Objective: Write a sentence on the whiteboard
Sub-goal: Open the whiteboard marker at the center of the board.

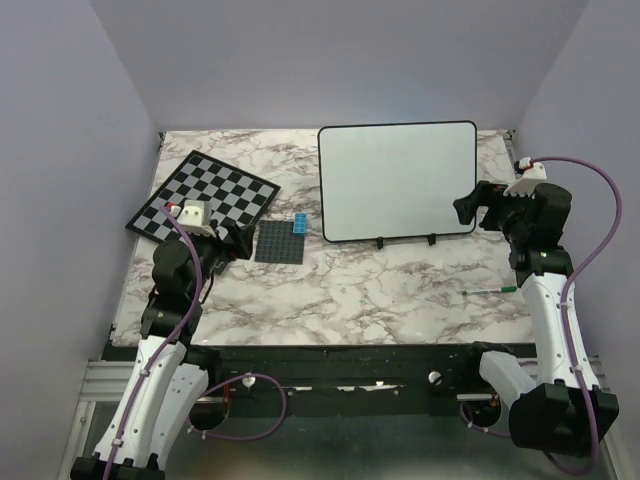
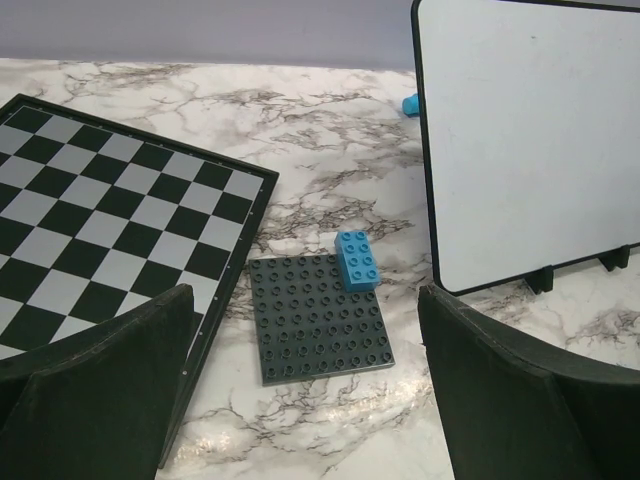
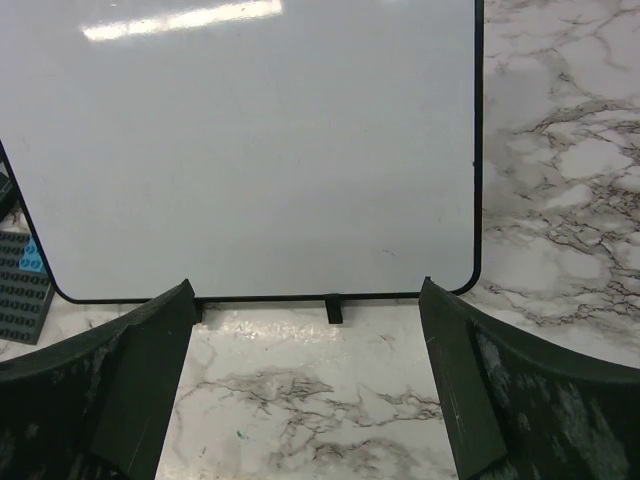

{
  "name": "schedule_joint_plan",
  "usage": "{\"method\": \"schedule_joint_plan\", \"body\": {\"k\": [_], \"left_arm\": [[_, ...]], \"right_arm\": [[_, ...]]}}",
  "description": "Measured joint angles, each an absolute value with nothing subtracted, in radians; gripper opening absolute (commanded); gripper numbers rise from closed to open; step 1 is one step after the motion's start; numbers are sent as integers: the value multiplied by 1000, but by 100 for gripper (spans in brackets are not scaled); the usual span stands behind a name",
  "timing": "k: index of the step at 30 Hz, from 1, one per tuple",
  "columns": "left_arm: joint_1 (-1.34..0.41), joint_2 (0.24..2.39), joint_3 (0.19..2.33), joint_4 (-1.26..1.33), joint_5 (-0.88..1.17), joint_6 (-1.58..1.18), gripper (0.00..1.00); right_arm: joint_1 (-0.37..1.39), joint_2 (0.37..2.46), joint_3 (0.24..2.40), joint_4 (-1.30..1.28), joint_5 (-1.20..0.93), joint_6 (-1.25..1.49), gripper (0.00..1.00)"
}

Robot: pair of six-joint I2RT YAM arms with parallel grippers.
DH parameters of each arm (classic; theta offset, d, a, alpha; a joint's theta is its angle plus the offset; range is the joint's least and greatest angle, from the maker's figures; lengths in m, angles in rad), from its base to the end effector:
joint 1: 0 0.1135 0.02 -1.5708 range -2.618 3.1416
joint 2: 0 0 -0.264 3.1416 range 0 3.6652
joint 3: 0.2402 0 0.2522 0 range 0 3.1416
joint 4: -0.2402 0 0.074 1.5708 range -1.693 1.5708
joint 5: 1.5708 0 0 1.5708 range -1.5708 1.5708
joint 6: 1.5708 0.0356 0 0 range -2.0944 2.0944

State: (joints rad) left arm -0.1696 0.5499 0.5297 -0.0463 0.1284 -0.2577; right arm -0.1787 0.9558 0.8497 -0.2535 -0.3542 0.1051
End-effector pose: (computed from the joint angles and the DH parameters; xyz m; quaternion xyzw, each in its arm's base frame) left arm 0.1472 -0.0298 0.2992 0.0117 0.7299 -0.1903 0.6564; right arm 0.2169 -0.0266 0.3251 0.0152 0.8153 0.1241 0.5653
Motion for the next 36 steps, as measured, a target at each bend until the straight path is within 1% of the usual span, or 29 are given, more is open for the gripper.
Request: {"method": "schedule_joint_plan", "body": {"k": [8, 11, 14, 16, 18, 20, 23, 25, 30, 33, 36], "left_arm": [[-170, 549, 530, -47, 130, -258, 99], [-169, 543, 530, -47, 130, -258, 99], [-169, 538, 530, -47, 130, -259, 99], [-170, 537, 530, -47, 129, -259, 99], [-170, 532, 530, -47, 130, -260, 99], [-170, 527, 530, -47, 130, -260, 99], [-170, 511, 530, -47, 130, -260, 99], [-170, 499, 530, -47, 130, -260, 99], [-170, 473, 530, -46, 130, -260, 99], [-170, 468, 530, -46, 133, -260, 99], [-170, 464, 530, -46, 134, -260, 99]], "right_arm": [[-179, 957, 850, -253, -385, 85, 100], [-179, 955, 849, -252, -430, 51, 100], [-179, 945, 847, -262, -506, -45, 100], [-179, 933, 848, -297, -566, -155, 100], [-179, 928, 868, -400, -621, -330, 100], [-178, 945, 908, -509, -617, -477, 100], [-179, 1017, 987, -665, -537, -700, 100], [-186, 1065, 995, -731, -474, -836, 100], [-234, 1107, 904, -867, -363, -1140, 100], [-262, 1145, 865, -921, -321, -1324, 95], [-287, 1252, 864, -930, -285, -1483, 93]]}}
